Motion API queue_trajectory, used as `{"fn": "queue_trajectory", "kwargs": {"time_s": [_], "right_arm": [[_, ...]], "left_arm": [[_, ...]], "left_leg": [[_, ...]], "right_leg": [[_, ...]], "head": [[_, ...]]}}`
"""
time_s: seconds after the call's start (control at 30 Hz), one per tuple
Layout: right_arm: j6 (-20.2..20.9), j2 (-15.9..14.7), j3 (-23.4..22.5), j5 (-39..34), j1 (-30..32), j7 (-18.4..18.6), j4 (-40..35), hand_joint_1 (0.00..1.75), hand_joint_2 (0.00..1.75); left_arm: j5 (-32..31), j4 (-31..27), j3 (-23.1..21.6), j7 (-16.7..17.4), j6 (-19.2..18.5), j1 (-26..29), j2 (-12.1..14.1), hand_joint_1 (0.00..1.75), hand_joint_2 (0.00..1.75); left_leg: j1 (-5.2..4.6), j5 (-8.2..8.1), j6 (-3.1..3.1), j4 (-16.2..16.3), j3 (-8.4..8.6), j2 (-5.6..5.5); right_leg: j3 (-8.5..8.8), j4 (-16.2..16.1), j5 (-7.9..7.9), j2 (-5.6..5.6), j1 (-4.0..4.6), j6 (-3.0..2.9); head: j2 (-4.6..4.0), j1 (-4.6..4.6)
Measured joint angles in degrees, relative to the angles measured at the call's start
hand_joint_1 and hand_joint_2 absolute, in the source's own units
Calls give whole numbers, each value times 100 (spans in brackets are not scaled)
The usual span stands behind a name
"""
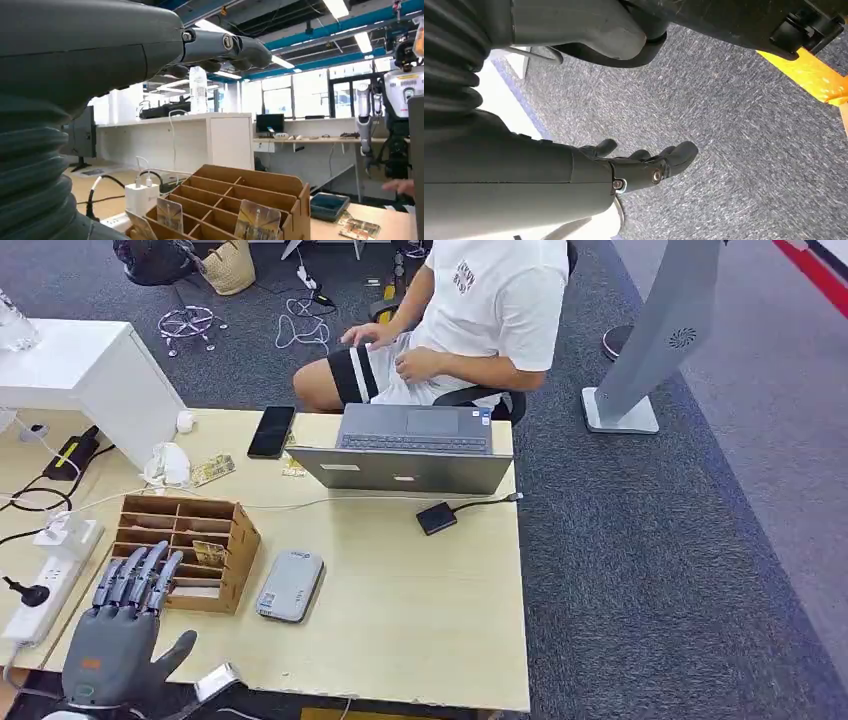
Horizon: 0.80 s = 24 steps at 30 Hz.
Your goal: Pass the card to the sensor for recognition and then transmit it.
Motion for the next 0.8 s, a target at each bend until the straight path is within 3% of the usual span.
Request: {"fn": "queue_trajectory", "kwargs": {"time_s": [0.23, 0.5, 0.8], "right_arm": [[-20, 11, 0, -2, 6, 0, 0, 0, 175], [-13, 11, 0, 2, 4, 39, 2, 0, 175], [-9, 13, 0, 37, 4, 42, 2, 0, 175]], "left_arm": [[177, -81, 340, 81, -402, 271, -145, 0, 175], [103, -35, 1551, -717, -1058, 348, -779, 0, 175], [-4, 124, 2245, -981, -1436, 175, -1191, 0, 175]], "left_leg": [[2, 0, 0, 0, -1, -1], [2, 0, 0, 0, -1, -4], [3, 0, 0, 0, 0, -13]], "right_leg": [[0, 0, -1, 0, 1, -1], [-1, -1, -2, -3, 2, 0], [0, -1, -2, -11, 2, 0]], "head": [[0, 0], [0, 0], [0, 2]]}}
